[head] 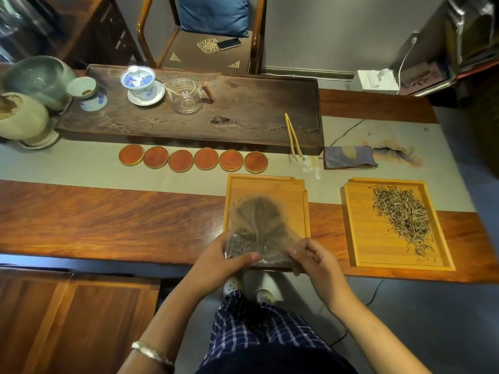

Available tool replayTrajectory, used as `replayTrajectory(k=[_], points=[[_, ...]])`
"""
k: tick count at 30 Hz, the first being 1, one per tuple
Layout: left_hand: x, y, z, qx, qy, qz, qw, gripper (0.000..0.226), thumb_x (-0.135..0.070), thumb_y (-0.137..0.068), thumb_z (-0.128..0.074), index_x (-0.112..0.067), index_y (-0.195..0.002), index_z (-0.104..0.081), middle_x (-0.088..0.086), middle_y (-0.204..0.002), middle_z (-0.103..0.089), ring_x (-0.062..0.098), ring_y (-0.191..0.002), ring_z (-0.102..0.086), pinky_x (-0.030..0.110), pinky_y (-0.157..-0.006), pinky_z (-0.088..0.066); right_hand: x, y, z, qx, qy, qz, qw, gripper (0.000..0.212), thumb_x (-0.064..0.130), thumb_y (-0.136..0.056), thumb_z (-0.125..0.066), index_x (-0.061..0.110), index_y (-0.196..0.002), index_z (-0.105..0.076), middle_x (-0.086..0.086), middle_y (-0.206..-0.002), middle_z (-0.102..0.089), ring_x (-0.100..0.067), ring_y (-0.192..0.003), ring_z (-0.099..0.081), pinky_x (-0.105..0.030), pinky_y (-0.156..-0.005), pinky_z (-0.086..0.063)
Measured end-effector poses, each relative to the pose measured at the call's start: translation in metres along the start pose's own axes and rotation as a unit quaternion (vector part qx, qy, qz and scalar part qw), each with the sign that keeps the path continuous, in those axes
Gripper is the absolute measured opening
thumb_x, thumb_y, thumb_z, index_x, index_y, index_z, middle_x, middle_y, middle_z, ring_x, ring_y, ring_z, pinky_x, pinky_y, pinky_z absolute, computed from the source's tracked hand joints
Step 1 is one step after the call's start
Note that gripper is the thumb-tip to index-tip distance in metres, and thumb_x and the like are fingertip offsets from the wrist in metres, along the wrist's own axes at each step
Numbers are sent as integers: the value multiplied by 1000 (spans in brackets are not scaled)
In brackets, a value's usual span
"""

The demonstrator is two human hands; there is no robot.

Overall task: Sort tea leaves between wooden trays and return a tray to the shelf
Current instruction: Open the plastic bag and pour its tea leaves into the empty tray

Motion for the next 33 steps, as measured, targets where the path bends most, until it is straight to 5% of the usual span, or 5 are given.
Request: replayTrajectory(k=[5,10,15,22,33], points=[[1,6,7,2,24,14,1000,37,-43,-76,-68,-21,-105,-65,-15,-92,-75,2,-82,-70,9,-67,-48,12,0,-2,16,-18,16,1000,3,3,-85,-62,3,-85,-58,5,-64,-65,-6,-58,-58,-16,-56,-48],[27,25,19,-1,29,75,997,62,-60,-68,-70,-9,-103,-65,23,-90,-70,22,-78,-69,23,-73,-54,13,-3,-8,20,-36,4,999,8,-3,-85,-61,1,-92,-59,2,-70,-69,-7,-60,-61,-17,-58,-52],[61,43,-4,92,55,223,969,62,-70,-82,-51,-10,-84,-66,10,-73,-70,13,-55,-57,20,-59,-49,12,-5,-11,16,-49,-6,999,12,-2,-86,-61,-1,-98,-60,-1,-75,-71,-10,-60,-61,-20,-59,-54],[30,31,2,28,98,90,991,6,-6,-90,-62,-4,-84,-60,2,-70,-71,6,-58,-62,15,-62,-48,17,-7,-7,6,-15,7,1000,16,9,-85,-63,1,-99,-61,0,-75,-69,-11,-62,-60,-20,-60,-51],[6,15,15,-52,92,48,993,14,1,-94,-53,1,-83,-61,1,-66,-71,9,-65,-67,15,-67,-52,12,-9,1,-8,19,-18,1000,18,12,-97,-47,4,-95,-62,3,-70,-63,-9,-58,-57,-19,-57,-49]])
Point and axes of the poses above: each hand's wrist, its own y-axis away from the middle knuckle, its own z-axis out of the back of the hand, x = y × z, the point moved 10 cm from there along -y, towards the middle knuckle
